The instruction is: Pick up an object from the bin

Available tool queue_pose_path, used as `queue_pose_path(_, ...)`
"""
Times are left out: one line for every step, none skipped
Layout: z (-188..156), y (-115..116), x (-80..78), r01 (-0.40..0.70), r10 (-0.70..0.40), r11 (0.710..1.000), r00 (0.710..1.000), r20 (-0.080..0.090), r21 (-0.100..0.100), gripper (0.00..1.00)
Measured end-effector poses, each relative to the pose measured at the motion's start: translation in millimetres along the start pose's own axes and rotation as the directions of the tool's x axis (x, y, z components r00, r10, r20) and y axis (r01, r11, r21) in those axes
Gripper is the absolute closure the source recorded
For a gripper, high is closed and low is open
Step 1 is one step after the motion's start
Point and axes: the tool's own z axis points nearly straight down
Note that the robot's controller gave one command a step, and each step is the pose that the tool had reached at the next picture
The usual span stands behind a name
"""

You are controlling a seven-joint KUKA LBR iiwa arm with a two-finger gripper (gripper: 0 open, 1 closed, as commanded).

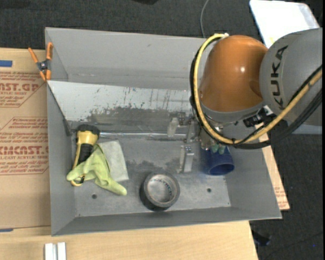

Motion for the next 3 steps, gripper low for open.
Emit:
queue_pose_path(49.6, 12.6, 4.0, 0.174, -0.174, 0.985, 0.985, 0.002, 0.000, 0.00)
queue_pose_path(65.0, 42.4, 17.3, 0.582, -0.582, 0.813, 0.813, 0.003, 0.002, 0.00)
queue_pose_path(71.6, 70.8, 45.1, 0.724, -0.724, 0.690, 0.690, -0.001, -0.002, 0.00)
